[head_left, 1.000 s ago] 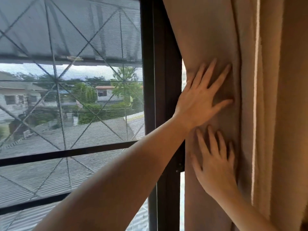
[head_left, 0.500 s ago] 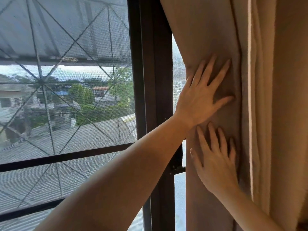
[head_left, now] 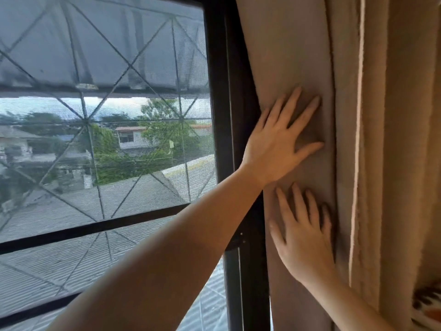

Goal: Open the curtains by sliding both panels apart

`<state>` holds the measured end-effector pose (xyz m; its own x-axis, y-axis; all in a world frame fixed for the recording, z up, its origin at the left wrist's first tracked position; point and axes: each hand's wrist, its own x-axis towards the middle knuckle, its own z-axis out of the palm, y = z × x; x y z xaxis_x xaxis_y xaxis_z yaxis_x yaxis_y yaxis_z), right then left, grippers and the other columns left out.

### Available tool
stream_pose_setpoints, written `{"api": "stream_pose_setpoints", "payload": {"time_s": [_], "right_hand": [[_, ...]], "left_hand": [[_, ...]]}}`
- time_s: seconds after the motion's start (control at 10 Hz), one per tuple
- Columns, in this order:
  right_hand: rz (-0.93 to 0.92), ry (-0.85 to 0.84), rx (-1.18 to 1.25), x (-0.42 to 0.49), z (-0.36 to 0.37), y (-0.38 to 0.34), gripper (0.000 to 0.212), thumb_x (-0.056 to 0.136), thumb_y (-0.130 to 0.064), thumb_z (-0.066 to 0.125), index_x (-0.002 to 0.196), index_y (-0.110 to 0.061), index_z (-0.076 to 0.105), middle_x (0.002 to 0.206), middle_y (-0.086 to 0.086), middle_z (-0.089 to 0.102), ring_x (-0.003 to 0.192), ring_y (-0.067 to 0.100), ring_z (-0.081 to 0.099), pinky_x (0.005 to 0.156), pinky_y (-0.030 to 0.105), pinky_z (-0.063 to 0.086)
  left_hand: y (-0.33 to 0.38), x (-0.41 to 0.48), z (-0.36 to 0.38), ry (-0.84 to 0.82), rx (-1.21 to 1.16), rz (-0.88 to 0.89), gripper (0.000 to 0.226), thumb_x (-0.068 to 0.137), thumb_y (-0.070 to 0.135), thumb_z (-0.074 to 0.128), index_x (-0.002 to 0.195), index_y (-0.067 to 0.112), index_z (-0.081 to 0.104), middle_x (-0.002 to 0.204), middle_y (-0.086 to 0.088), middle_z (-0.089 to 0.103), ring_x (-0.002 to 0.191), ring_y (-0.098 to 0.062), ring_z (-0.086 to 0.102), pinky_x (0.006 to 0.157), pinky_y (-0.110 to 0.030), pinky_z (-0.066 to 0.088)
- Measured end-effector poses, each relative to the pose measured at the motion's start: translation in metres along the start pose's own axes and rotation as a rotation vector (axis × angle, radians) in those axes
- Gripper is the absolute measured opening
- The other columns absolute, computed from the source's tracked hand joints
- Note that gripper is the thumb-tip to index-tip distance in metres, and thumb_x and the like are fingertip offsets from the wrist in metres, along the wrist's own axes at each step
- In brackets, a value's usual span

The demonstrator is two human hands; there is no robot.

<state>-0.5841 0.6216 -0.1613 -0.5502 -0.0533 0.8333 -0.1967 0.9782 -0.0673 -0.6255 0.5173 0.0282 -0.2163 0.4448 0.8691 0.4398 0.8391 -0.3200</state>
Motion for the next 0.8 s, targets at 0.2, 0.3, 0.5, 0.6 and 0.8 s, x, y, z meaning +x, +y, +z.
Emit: {"api": "stream_pose_setpoints", "payload": {"time_s": [0.2, 0.3, 0.5, 0.6, 0.8], "right_hand": [[0.037, 0.041, 0.025, -0.028, -0.023, -0.055, 0.07, 0.107, -0.052, 0.042, 0.17, -0.024, 0.031, 0.174, 0.017, 0.034, 0.156, 0.045, 0.033, 0.126, 0.065, 0.022], [0.054, 0.016, 0.052, -0.044, -0.036, -0.088, 0.071, 0.107, -0.054, 0.042, 0.171, -0.027, 0.027, 0.176, 0.014, 0.028, 0.157, 0.042, 0.029, 0.127, 0.063, 0.02], [0.037, -0.08, 0.088, -0.077, -0.059, -0.148, 0.075, 0.108, -0.062, 0.029, 0.173, -0.031, 0.01, 0.181, 0.007, 0.008, 0.166, 0.031, 0.012, 0.13, 0.06, 0.014], [0.019, -0.098, 0.153, -0.091, -0.071, -0.171, 0.075, 0.108, -0.063, 0.026, 0.173, -0.03, 0.01, 0.181, 0.005, 0.005, 0.167, 0.029, 0.006, 0.13, 0.059, 0.01], [-0.069, -0.145, 0.243, -0.112, -0.097, -0.208, 0.073, 0.109, -0.063, 0.029, 0.173, -0.033, 0.011, 0.182, 0.003, 0.003, 0.166, 0.028, 0.007, 0.13, 0.06, 0.011]], "left_hand": [[-0.019, -0.03, -0.052, 0.014, 0.035, 0.02, 0.085, 0.105, 0.075, 0.042, 0.176, 0.033, 0.022, 0.185, -0.009, 0.015, 0.17, -0.033, 0.02, 0.139, -0.047, 0.016], [-0.033, -0.05, -0.073, 0.044, 0.039, 0.027, 0.084, 0.104, 0.07, 0.054, 0.175, 0.034, 0.028, 0.183, -0.01, 0.022, 0.168, -0.034, 0.026, 0.138, -0.045, 0.019], [-0.055, -0.091, -0.133, -0.104, 0.006, 0.001, 0.082, 0.107, 0.073, 0.045, 0.176, 0.036, 0.02, 0.182, -0.013, 0.022, 0.172, -0.034, 0.015, 0.139, -0.05, 0.021], [-0.063, -0.111, -0.162, -0.146, -0.005, -0.026, 0.082, 0.108, 0.073, 0.043, 0.176, 0.033, 0.022, 0.185, -0.011, 0.013, 0.173, -0.034, 0.012, 0.138, -0.051, 0.019], [-0.08, -0.15, -0.218, -0.111, 0.029, -0.025, 0.082, 0.106, 0.072, 0.04, 0.173, 0.026, 0.034, 0.183, -0.014, 0.022, 0.17, -0.038, 0.022, 0.137, -0.055, 0.028]]}}
